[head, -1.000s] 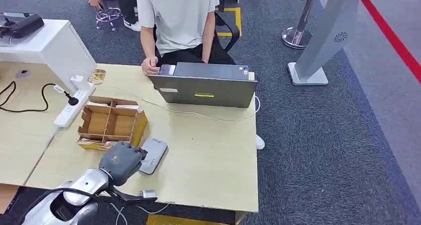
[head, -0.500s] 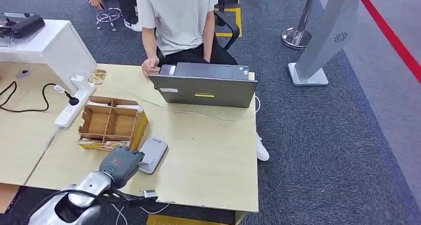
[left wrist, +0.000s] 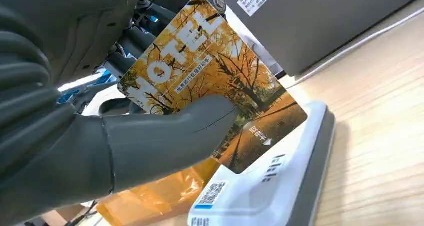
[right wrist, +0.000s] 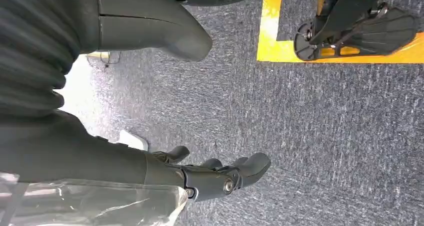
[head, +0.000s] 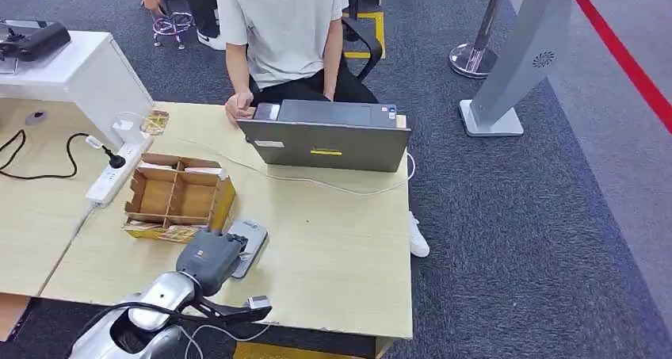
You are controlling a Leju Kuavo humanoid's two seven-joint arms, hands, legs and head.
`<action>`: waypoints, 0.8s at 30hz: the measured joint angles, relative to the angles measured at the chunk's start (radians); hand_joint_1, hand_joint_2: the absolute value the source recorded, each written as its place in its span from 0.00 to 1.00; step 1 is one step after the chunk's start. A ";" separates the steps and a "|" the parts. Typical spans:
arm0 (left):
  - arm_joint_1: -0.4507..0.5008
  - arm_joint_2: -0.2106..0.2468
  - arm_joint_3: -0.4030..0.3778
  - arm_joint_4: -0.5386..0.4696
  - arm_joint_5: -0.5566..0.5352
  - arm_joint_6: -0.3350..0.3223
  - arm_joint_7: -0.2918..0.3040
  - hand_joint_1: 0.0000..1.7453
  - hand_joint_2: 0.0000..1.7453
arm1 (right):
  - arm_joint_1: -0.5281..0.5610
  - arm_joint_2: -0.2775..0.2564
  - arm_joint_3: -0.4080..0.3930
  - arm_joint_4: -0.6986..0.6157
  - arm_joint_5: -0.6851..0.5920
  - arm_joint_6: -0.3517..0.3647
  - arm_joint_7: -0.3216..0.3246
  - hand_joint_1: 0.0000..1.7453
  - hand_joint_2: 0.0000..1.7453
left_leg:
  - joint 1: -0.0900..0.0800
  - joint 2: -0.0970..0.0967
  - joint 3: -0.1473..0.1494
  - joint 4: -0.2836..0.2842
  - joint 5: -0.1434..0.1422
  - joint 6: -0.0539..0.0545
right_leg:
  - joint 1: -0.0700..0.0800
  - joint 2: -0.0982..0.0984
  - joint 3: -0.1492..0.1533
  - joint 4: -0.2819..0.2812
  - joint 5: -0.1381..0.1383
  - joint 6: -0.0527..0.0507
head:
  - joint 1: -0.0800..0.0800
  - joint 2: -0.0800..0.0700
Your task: Pass the card to the sensor for recognition and then transmit it.
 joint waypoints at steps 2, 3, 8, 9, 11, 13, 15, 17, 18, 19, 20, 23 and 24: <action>0.000 -0.001 0.000 0.000 0.000 0.000 0.000 1.00 1.00 | 0.000 0.000 0.000 0.000 0.000 0.000 0.000 0.00 1.00 | 0.000 0.000 0.000 0.000 0.000 0.000 | 0.000 0.000 0.000 0.000 0.000 0.000 | 0.000 0.000; 0.000 -0.002 0.000 0.000 0.000 0.001 0.000 1.00 1.00 | 0.000 0.000 0.000 0.000 0.000 0.000 0.000 0.00 1.00 | 0.000 0.000 0.000 0.000 0.000 0.000 | 0.000 0.000 0.000 0.000 0.000 0.000 | 0.000 0.000; 0.001 -0.053 0.011 0.001 -0.011 0.031 0.001 1.00 1.00 | 0.000 0.000 0.000 0.000 0.018 0.000 0.000 0.00 1.00 | 0.000 0.000 0.000 0.000 0.000 0.000 | 0.000 0.000 0.000 0.000 0.000 0.000 | 0.000 0.000; 0.000 -0.070 0.031 0.002 -0.021 0.076 0.001 1.00 1.00 | 0.000 0.000 0.000 0.000 0.032 0.004 0.000 0.00 1.00 | 0.000 0.000 0.000 0.000 0.000 0.000 | 0.000 0.000 0.000 0.000 0.000 0.000 | 0.000 0.000; -0.022 -0.089 0.112 0.002 -0.099 0.408 0.003 1.00 1.00 | 0.000 0.000 0.013 0.000 0.093 0.019 -0.002 0.00 1.00 | 0.000 0.000 0.000 0.000 0.000 0.000 | 0.000 0.000 0.000 0.000 0.000 0.000 | 0.000 0.000; -0.071 -0.086 0.182 0.028 -0.129 0.509 -0.012 1.00 1.00 | -0.002 0.000 0.029 0.000 0.120 0.025 -0.002 0.00 1.00 | 0.001 0.000 0.000 0.000 0.001 0.000 | 0.001 0.000 0.000 0.000 0.000 0.000 | 0.000 0.000; -0.146 -0.076 0.263 0.102 -0.138 0.549 -0.052 1.00 1.00 | -0.006 0.000 0.042 0.000 0.140 0.033 -0.002 0.00 1.00 | 0.001 0.000 0.000 0.000 0.002 -0.001 | 0.001 0.000 0.000 0.001 0.000 -0.001 | 0.000 0.000; -0.243 -0.058 0.345 0.225 -0.154 0.573 -0.087 1.00 1.00 | -0.010 0.000 0.056 0.000 0.158 0.039 -0.001 0.00 1.00 | 0.002 0.000 0.000 0.000 0.004 -0.002 | 0.002 0.000 -0.001 0.002 0.002 -0.002 | 0.000 0.000; -0.278 -0.052 0.363 0.273 -0.159 0.580 -0.096 1.00 1.00 | -0.011 0.000 0.060 0.000 0.159 0.040 0.000 0.00 1.00 | 0.002 0.000 0.000 0.000 0.004 -0.002 | 0.002 0.000 -0.001 0.002 0.002 -0.003 | 0.000 0.000; -0.322 -0.045 0.393 0.339 -0.168 0.586 -0.101 1.00 1.00 | -0.011 0.000 0.066 0.000 0.162 0.041 0.000 0.00 1.00 | 0.002 0.000 0.000 0.000 0.004 -0.002 | 0.002 0.001 -0.001 0.002 0.003 -0.003 | 0.000 0.000; -0.352 -0.039 0.409 0.373 -0.180 0.587 -0.098 1.00 1.00 | -0.011 0.000 0.070 0.000 0.163 0.042 0.000 0.00 1.00 | 0.002 0.000 0.000 0.000 0.005 -0.002 | 0.002 0.001 -0.001 0.002 0.003 -0.002 | 0.000 0.000; -0.430 -0.028 0.441 0.512 -0.201 0.601 -0.087 1.00 1.00 | -0.012 0.000 0.077 0.000 0.167 0.045 0.001 0.00 1.00 | 0.002 0.000 -0.001 0.000 0.005 -0.002 | 0.002 0.000 -0.001 0.002 0.003 -0.002 | 0.000 0.000; -0.447 -0.026 0.449 0.545 -0.202 0.604 -0.084 1.00 1.00 | -0.013 0.000 0.077 0.000 0.168 0.046 0.002 0.00 1.00 | 0.002 0.000 -0.001 0.000 0.005 -0.002 | 0.001 0.000 -0.001 0.002 0.003 -0.002 | 0.000 0.000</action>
